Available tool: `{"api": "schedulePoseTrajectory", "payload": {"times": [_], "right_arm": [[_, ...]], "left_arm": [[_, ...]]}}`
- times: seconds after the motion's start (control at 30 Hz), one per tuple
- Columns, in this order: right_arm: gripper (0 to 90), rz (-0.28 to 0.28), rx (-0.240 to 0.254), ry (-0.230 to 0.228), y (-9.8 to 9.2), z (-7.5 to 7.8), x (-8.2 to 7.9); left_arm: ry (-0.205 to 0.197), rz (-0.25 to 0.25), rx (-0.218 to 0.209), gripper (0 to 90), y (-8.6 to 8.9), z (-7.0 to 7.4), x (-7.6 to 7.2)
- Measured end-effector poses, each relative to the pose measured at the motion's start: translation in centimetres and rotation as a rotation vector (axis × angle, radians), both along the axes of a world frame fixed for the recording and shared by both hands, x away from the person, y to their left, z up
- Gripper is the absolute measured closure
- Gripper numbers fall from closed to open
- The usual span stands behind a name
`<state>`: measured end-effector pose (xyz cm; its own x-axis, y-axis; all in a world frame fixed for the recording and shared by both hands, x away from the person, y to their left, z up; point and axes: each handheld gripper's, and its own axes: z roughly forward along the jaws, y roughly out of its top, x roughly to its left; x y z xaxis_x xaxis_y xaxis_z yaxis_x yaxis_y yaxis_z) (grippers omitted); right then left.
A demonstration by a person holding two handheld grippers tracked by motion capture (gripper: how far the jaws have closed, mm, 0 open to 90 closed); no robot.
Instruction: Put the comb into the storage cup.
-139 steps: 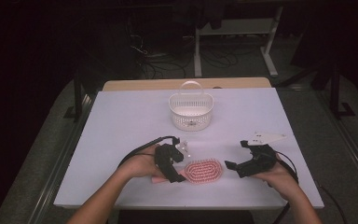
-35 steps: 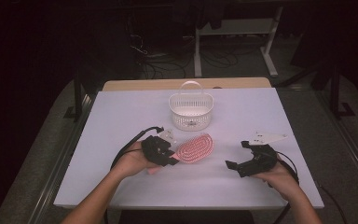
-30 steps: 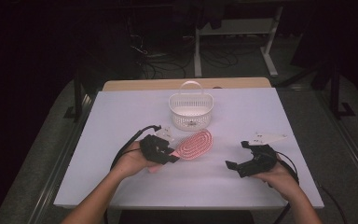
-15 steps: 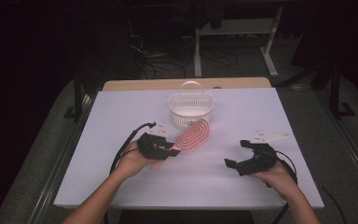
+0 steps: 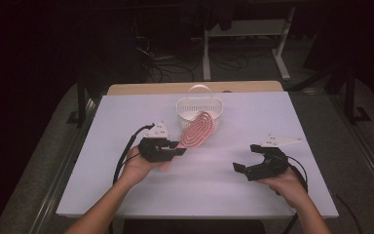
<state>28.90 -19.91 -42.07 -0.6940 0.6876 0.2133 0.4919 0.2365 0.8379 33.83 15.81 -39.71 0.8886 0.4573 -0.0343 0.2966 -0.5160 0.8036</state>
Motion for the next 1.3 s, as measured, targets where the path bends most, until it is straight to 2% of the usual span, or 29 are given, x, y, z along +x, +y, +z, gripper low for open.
{"api": "schedulePoseTrajectory", "payload": {"times": [0.27, 0.57, 0.77, 1.3], "right_arm": [[0.0, 0.018, 0.021, 0.016, 0.8, 1.0, 0.8], [0.0, 0.032, 0.049, -0.005, 1.7, 2.3, 2.1], [0.0, 0.045, 0.073, 0.004, 2.1, 2.8, 2.8], [0.0, 0.089, 0.082, -0.002, 3.8, 4.1, 4.3]], "left_arm": [[-0.010, 0.012, -0.013, 70.7, 0.1, -0.1, 0.0], [-0.022, 0.030, -0.028, 70.7, 0.5, 0.2, 0.1], [-0.026, 0.034, -0.034, 70.6, 0.6, 0.2, 0.1], [-0.037, 0.041, -0.042, 70.7, 0.7, 0.4, 0.1]]}}
